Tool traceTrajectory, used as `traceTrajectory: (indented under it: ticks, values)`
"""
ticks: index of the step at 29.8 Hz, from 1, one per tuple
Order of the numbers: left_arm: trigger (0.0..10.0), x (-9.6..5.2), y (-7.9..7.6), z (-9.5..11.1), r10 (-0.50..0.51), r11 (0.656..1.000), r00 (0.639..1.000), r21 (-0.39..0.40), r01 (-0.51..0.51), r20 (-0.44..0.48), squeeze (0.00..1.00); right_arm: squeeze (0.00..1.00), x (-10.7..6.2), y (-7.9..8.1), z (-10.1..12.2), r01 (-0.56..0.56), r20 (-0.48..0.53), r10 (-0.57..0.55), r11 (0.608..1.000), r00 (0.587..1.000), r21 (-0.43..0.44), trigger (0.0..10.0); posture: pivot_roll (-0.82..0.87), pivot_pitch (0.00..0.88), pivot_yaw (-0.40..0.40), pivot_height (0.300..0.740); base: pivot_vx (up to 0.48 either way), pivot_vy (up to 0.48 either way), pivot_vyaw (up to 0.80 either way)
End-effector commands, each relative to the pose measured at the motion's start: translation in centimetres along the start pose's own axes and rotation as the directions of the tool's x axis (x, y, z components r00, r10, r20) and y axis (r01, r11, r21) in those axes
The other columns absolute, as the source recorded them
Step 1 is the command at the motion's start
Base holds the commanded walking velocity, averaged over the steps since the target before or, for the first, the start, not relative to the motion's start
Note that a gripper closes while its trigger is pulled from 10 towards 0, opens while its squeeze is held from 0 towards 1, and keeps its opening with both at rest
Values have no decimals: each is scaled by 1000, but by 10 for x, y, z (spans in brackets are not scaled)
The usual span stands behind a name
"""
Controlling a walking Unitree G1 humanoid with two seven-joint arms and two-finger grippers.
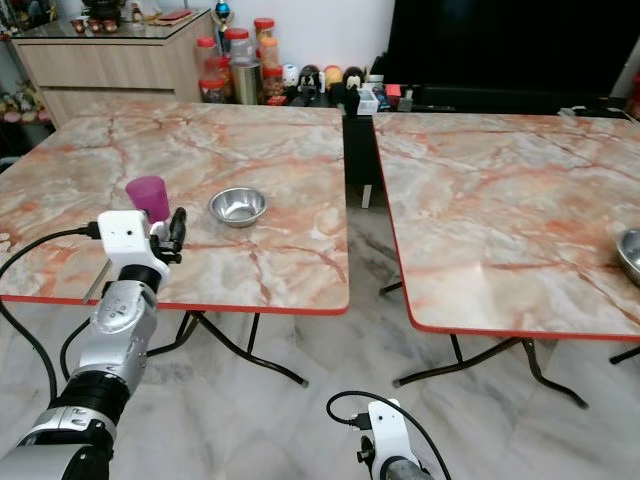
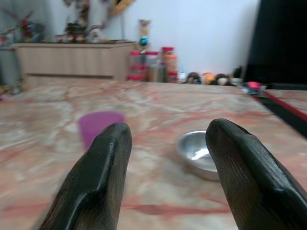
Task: Setting the table
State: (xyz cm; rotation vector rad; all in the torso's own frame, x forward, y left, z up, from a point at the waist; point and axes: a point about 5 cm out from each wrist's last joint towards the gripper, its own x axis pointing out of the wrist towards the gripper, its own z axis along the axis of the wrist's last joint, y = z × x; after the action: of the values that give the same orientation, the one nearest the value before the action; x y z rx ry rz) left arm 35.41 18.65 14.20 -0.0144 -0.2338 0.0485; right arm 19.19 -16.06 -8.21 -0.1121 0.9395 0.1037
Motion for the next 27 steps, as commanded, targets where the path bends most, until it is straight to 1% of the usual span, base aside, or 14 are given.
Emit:
traceTrajectory:
  ticks: [1, 3, 13, 27]
  values:
    - [10000, 3, 5, 3, 14, 1000, 1000, 3, -14, -1, 0, 0, 1, 2, 5, -7, 19, 7, 1000, 1000, 4, 10000, 71, 0, -19, 719, 356, 0, 438]
    - [10000, 3, 6, 4, 15, 1000, 1000, 2, -15, 0, 0, 0, 1, 2, 6, -8, 17, 8, 1000, 1000, 17, 10000, 71, 0, -18, 719, 356, 0, 0]
    - [10000, 4, 3, 6, 5, 1000, 1000, -2, -5, 10, 0, 0, 1, 3, 6, -9, 17, 9, 1000, 1000, 13, 10000, 69, 0, -17, 719, 356, 0, 0]
    - [10000, 7, 2, 12, -2, 1000, 999, 2, 2, 32, 0, 0, 1, 4, 4, -11, 10, 10, 1000, 1000, 18, 10000, 69, 0, -13, 719, 356, 0, 0]
